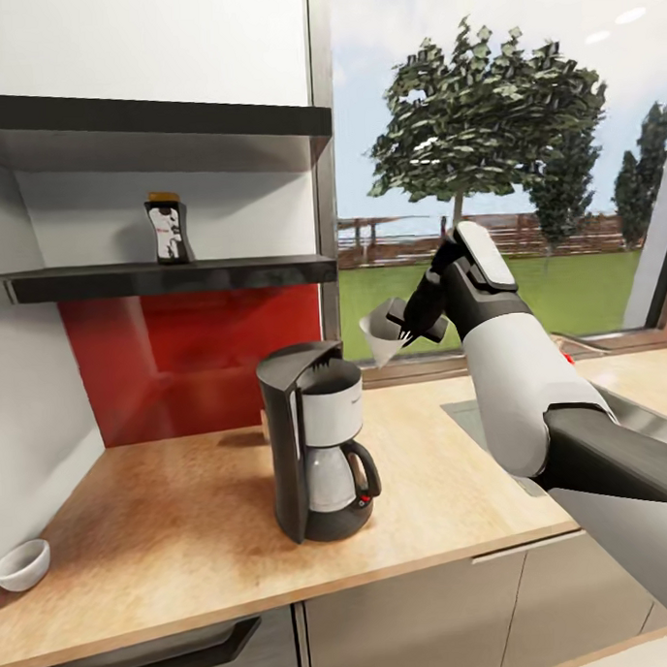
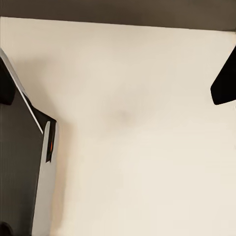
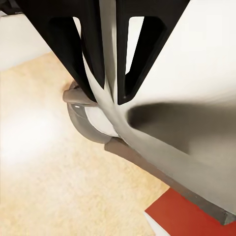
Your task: Set up a coffee station on the kitchen countertop: keep the coffee maker on the countertop, move the bottle of coffee from the kitchen shelf to the counter next to the coffee maker, place a paper coffee filter on top of the coffee maker, put the saucer next to the coffee maker with the coffee cup on the saucer, and place the electric kettle next to the coffee maker.
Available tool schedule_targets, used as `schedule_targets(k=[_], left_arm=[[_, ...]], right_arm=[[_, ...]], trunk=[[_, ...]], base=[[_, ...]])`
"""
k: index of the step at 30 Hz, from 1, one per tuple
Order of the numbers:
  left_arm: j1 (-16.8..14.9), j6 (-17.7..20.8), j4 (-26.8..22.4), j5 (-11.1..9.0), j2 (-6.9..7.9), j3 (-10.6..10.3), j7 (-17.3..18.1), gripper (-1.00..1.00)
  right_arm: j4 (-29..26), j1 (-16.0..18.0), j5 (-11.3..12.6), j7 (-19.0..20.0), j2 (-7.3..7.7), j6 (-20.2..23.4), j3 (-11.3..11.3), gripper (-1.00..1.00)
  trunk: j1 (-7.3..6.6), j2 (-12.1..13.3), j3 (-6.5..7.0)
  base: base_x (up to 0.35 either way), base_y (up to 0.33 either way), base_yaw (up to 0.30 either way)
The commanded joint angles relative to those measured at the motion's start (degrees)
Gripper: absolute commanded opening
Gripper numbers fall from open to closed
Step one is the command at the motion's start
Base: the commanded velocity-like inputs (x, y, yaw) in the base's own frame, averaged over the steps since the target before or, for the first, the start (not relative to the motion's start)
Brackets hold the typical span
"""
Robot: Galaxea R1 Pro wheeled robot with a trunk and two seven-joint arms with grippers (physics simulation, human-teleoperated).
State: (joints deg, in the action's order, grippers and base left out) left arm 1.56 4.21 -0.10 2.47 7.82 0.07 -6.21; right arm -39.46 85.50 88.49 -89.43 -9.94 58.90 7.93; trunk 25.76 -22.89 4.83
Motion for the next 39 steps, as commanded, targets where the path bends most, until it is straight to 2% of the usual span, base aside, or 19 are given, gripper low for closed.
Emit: schedule_targets(k=[1,12,21,23,26,39], left_arm=[[0.0,0.2,-0.1,0.3,-0.01,0.0,-0.1,1.00],[0.0,0.3,-0.1,0.3,-0.01,0.0,-0.1,1.00],[0.0,0.3,-0.1,0.3,-0.03,0.0,-0.1,1.00],[0.7,0.9,0.6,-0.4,-0.61,0.7,0.2,1.00],[1.3,1.1,1.6,-0.7,-0.61,0.9,0.2,1.00],[1.9,1.2,2.7,-1.1,-0.61,1.1,0.3,1.00]], right_arm=[[0.0,0.0,0.4,-0.6,-0.06,0.2,0.2,-1.00],[0.0,0.0,0.4,-0.6,-0.06,0.2,0.3,-1.00],[-0.2,0.0,0.3,-0.6,-0.06,0.2,0.3,-1.00],[-0.9,0.7,0.2,-0.5,-0.06,0.7,0.2,-1.00],[-1.7,0.7,0.2,-0.5,-0.06,0.7,0.2,-1.00],[0.5,1.2,0.5,-0.5,-0.06,0.8,0.3,-1.00]], trunk=[[0.02,0.0,0.08],[0.02,0.0,0.95],[0.02,0.0,0.99],[0.02,0.0,0.99],[0.02,0.0,0.99],[0.02,0.0,0.99]], base=[[0.000,0.232,0.000],[0.000,0.253,0.000],[0.000,0.015,0.000],[0.000,0.000,0.000],[0.000,0.000,0.000],[0.000,0.000,0.000]])
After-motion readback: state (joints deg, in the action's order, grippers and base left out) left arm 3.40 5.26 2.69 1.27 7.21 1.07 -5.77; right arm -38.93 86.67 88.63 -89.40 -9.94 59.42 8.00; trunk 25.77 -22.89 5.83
